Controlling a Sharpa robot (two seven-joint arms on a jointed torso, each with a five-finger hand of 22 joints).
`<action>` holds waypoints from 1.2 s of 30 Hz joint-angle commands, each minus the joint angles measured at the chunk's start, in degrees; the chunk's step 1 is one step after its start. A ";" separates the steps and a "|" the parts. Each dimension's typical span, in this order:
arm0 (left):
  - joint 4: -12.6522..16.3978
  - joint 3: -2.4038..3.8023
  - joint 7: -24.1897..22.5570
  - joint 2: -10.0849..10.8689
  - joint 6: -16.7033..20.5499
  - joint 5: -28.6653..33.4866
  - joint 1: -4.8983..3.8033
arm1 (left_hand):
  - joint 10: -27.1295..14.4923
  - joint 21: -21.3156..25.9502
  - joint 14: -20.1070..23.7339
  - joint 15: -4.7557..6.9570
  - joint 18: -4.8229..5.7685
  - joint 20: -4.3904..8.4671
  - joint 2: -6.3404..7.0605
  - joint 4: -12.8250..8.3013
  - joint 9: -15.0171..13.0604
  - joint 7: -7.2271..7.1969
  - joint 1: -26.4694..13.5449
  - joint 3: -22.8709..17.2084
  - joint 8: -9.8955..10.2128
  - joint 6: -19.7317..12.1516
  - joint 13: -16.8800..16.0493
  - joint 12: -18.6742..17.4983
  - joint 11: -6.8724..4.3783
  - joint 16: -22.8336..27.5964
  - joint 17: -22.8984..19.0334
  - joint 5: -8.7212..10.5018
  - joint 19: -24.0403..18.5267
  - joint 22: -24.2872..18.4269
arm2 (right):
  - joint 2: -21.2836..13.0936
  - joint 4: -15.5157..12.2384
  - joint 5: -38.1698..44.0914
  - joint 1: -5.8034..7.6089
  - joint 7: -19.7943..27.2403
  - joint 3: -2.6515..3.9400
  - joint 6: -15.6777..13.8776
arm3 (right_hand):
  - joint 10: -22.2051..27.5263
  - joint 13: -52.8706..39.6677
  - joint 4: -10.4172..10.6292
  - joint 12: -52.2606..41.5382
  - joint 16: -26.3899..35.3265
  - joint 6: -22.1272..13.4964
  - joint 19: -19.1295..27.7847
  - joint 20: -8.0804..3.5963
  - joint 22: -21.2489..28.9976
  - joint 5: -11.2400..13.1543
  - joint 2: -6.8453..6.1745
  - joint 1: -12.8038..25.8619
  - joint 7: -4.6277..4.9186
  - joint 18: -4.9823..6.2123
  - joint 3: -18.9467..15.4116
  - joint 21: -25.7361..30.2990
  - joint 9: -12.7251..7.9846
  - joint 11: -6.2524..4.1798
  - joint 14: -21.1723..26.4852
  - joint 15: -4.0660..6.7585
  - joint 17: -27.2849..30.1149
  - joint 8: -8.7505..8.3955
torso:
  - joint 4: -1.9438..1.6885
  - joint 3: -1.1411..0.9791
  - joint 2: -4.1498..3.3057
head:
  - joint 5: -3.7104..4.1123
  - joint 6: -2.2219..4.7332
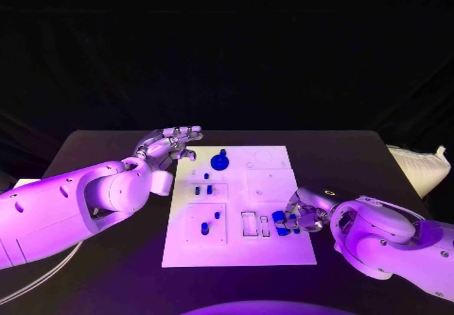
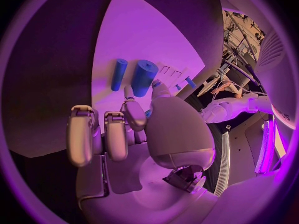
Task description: Assemble the parts on the task board
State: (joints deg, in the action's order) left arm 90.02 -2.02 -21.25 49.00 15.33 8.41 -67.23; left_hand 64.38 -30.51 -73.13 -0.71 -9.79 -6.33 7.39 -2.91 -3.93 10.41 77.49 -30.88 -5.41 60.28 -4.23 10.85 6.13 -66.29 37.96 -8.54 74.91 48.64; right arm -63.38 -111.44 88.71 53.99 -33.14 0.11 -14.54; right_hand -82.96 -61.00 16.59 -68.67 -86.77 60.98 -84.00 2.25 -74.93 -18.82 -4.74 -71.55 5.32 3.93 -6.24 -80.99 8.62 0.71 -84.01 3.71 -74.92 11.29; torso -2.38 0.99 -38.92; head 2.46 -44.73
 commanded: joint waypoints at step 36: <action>0.22 -0.07 0.12 0.31 -1.53 0.16 -0.02 | -0.43 0.29 0.33 -0.12 -0.56 0.19 -0.53 -0.10 0.03 0.11 -0.20 0.28 -0.16 -0.46 0.05 0.06 0.00 -0.05 -0.08 0.37 -0.40 -0.05 | 0.74 -2.60 -7.48 -0.33 -0.96 0.90 -10.46 | -1.92 -18.61 -2.29 -8.88 -0.96 2.24 -1.80 -0.95 -3.08 -3.37 5.61 -7.05 -1.61 -1.23 2.28 -1.48 3.13 -1.56 -5.19 0.99 -10.80 3.15 | -0.36 -0.14 -0.07 | -0.07 0.03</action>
State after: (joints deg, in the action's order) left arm 90.10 -2.11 -20.97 49.36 15.03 8.41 -67.22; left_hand 64.38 -30.51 -73.13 -0.72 -9.78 -6.33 7.39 -2.91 -3.93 10.41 77.49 -30.88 -5.41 60.28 -4.23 10.85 6.13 -66.29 37.96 -8.55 74.91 48.65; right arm -62.80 -113.69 85.37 53.64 -33.72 1.02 -22.68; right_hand -83.12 -62.17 14.21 -68.94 -87.52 62.70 -84.01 1.84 -74.91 -21.88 -3.10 -75.21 4.24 3.05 -4.14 -82.11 10.69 0.52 -84.02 4.32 -74.92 14.40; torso -2.71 0.88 -38.96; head 2.37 -44.71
